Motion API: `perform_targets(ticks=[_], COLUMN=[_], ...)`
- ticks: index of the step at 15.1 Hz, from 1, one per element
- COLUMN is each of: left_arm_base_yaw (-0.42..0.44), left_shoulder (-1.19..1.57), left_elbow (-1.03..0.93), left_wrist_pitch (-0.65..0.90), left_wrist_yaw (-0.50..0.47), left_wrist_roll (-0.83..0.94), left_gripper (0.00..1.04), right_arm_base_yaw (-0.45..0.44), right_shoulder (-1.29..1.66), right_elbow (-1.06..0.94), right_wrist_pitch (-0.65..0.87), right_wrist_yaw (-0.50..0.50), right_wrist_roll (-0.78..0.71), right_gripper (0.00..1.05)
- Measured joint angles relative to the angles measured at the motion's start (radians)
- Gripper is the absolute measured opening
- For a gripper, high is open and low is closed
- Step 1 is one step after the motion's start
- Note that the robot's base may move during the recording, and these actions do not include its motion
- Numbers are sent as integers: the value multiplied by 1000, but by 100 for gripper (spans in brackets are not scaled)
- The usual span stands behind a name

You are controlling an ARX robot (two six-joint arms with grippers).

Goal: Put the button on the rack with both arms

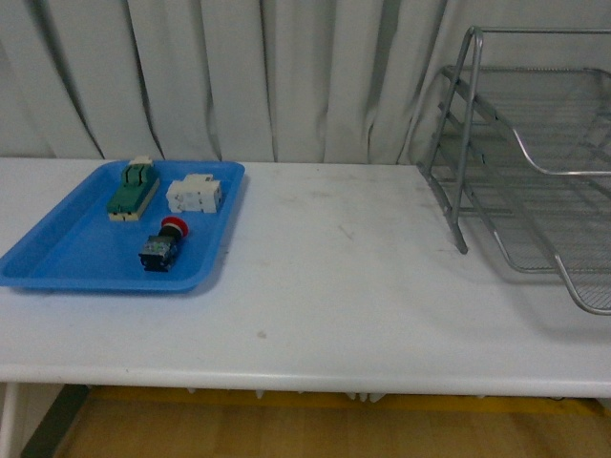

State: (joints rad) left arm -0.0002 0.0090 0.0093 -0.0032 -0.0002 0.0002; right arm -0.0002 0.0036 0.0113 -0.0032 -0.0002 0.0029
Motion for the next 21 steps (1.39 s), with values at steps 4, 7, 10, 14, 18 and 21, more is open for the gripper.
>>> perform_targets(ticks=[4, 7, 10, 14, 18, 21], left_arm_base_yaw=[0, 0, 0, 4, -11, -42], left_shoulder=[0, 0, 0, 421, 1129, 1316], left_elbow=[0, 0, 0, 266, 589, 689], left_wrist_pitch=[0, 0, 0, -266, 155, 161], left_wrist_yaw=[0, 0, 0, -87, 8, 9], left_wrist_roll=[0, 0, 0, -178, -124, -98], left_gripper=[98, 98, 98, 98, 98, 98], right_arm_base_yaw=[0, 0, 0, 0, 0, 0], right_shoulder=[0, 0, 0, 0, 0, 0], right_elbow=[0, 0, 0, 0, 0, 0], right_wrist_pitch=[0, 0, 0, 0, 0, 0], right_wrist_yaw=[0, 0, 0, 0, 0, 0], right_wrist_roll=[0, 0, 0, 0, 0, 0], right_gripper=[53, 81, 97, 98, 98, 98])
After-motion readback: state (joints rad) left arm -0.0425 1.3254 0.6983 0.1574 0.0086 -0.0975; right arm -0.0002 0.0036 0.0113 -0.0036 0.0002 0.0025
